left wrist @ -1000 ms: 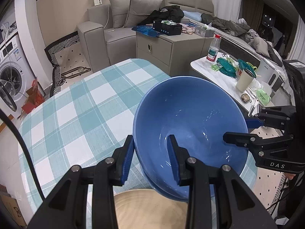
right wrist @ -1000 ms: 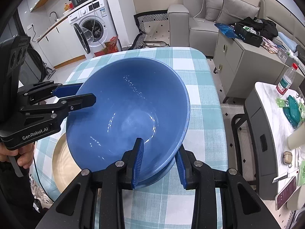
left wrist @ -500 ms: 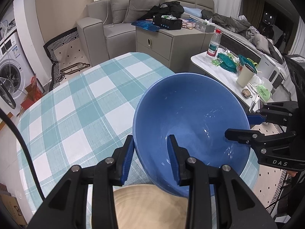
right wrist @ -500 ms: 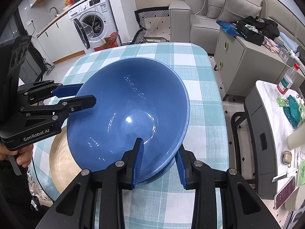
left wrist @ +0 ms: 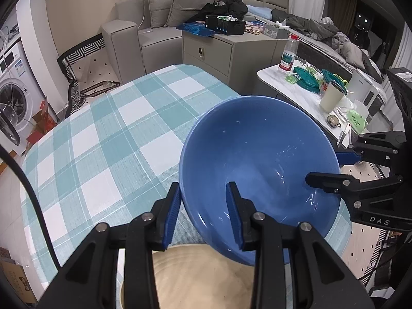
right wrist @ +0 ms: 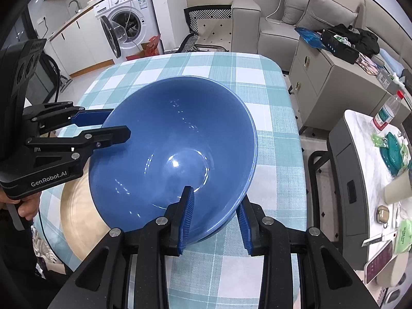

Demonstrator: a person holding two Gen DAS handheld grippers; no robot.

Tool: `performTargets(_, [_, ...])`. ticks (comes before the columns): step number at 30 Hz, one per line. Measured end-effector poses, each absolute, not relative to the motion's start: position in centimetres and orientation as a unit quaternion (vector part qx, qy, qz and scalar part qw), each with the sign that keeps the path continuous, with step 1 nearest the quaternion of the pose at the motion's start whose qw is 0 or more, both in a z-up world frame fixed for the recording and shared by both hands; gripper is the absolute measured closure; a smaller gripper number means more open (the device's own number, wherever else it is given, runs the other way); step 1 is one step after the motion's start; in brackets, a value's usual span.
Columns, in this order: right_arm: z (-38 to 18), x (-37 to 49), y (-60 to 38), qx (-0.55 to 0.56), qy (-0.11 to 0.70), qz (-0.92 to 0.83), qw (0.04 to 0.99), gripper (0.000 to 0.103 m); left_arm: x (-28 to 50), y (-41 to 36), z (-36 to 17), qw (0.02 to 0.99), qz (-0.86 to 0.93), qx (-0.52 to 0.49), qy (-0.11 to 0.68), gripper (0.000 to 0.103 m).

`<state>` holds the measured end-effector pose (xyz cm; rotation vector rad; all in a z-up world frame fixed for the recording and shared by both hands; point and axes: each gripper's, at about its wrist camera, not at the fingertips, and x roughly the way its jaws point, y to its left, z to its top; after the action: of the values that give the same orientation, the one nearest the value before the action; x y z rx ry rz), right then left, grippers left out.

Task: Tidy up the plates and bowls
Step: 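Lower the blue bowl onto the stacked blue bowls with both tools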

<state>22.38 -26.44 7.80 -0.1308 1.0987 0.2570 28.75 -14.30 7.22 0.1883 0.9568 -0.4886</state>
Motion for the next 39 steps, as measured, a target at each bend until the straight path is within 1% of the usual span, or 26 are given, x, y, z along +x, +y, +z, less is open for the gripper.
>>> performTargets(13, [7.4,22.2,-25.8,-0.082,0.527,0.119,0.837,0.069,28.6,-14.3,6.7,0.851,-0.232,0.094,0.462,0.07])
performTargets(29, [6.6,22.0,-25.0,-0.131,0.527,0.099,0.834,0.068,28.5,-14.3,5.7,0.844,-0.235,0.1,0.472,0.07])
performTargets(39, [6.3,21.9,-24.8,-0.146,0.522,0.096,0.835,0.061,28.5,-14.5,5.1,0.84,-0.237,0.102,0.478,0.069])
